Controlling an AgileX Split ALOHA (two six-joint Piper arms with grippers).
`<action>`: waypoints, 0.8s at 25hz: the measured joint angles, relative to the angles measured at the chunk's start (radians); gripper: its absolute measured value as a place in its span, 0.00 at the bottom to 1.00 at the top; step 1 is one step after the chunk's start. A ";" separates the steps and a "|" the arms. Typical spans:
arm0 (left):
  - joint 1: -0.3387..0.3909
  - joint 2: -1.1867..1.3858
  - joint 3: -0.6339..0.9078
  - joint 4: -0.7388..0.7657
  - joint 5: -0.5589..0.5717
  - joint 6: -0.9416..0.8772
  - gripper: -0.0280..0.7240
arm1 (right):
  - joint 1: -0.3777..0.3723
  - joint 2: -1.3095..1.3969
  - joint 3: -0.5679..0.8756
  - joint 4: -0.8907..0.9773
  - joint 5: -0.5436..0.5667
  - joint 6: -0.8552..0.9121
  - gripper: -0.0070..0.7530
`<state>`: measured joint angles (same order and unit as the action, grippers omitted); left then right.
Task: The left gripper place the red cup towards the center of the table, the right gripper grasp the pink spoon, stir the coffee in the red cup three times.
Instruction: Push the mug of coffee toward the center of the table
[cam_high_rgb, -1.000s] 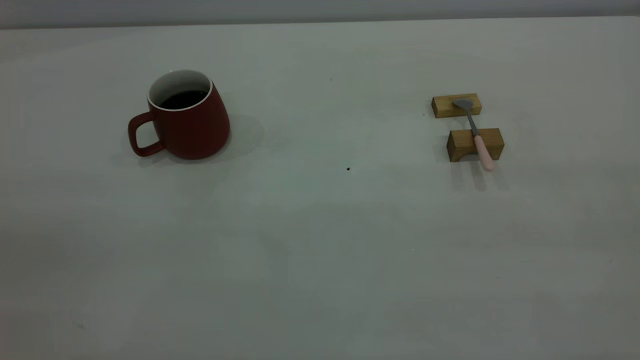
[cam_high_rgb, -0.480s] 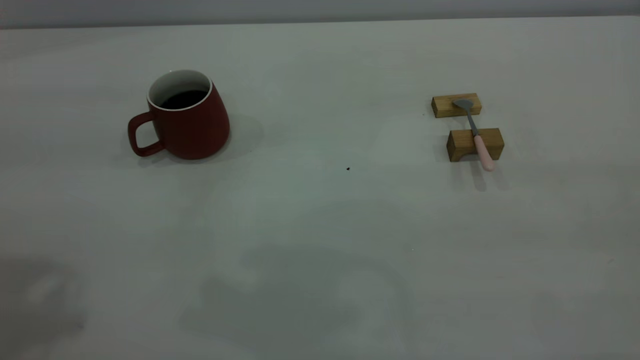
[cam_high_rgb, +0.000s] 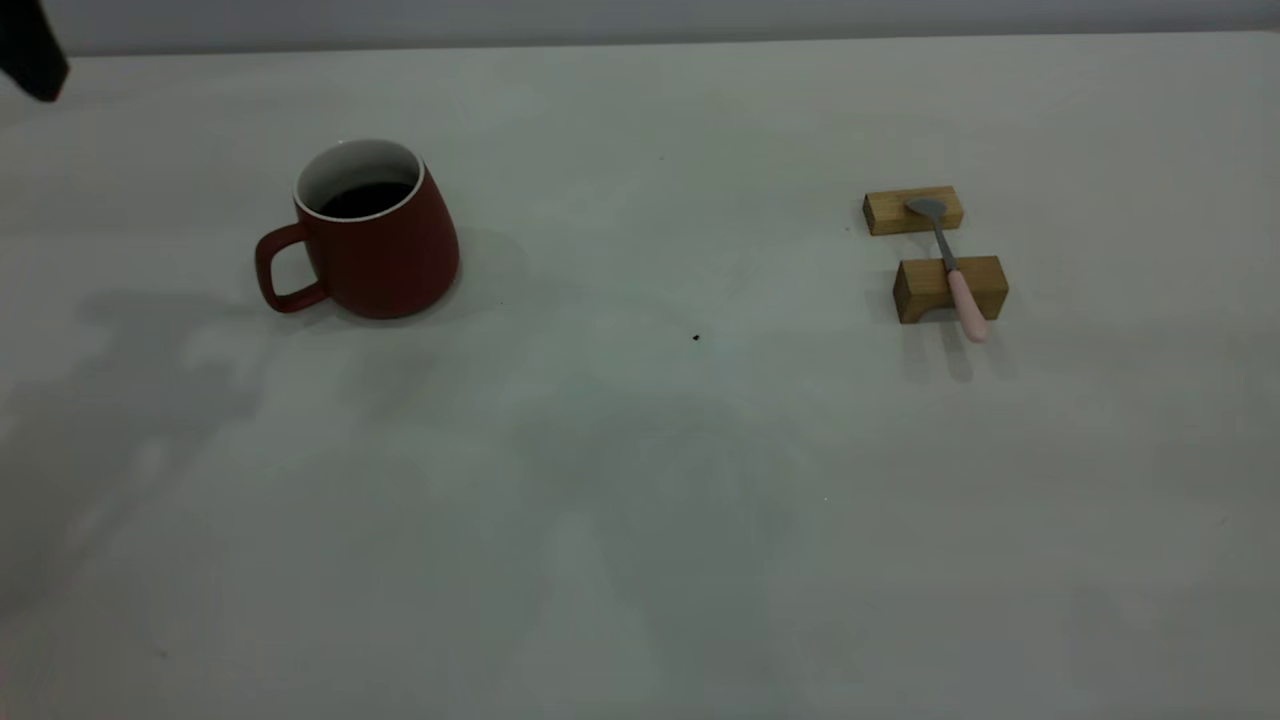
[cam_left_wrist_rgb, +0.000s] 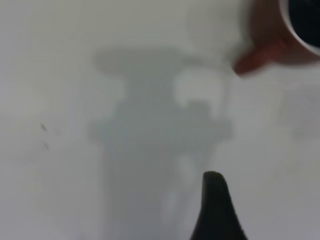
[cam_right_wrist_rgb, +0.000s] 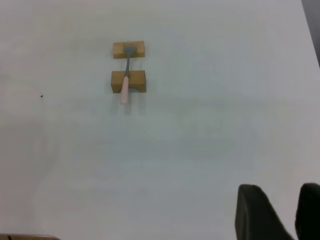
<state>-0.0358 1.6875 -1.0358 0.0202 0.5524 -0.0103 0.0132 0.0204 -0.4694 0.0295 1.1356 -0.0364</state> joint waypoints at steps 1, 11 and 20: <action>0.014 0.043 -0.042 0.002 0.008 0.019 0.82 | 0.000 0.000 0.000 0.000 0.000 0.000 0.32; 0.077 0.445 -0.408 0.007 0.092 0.307 0.82 | 0.000 0.000 0.000 0.000 0.000 0.000 0.32; 0.044 0.724 -0.640 0.005 0.105 0.819 0.82 | 0.000 0.000 0.000 0.000 0.000 0.000 0.32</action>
<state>0.0078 2.4118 -1.6761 0.0252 0.6578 0.8089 0.0132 0.0204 -0.4694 0.0295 1.1356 -0.0364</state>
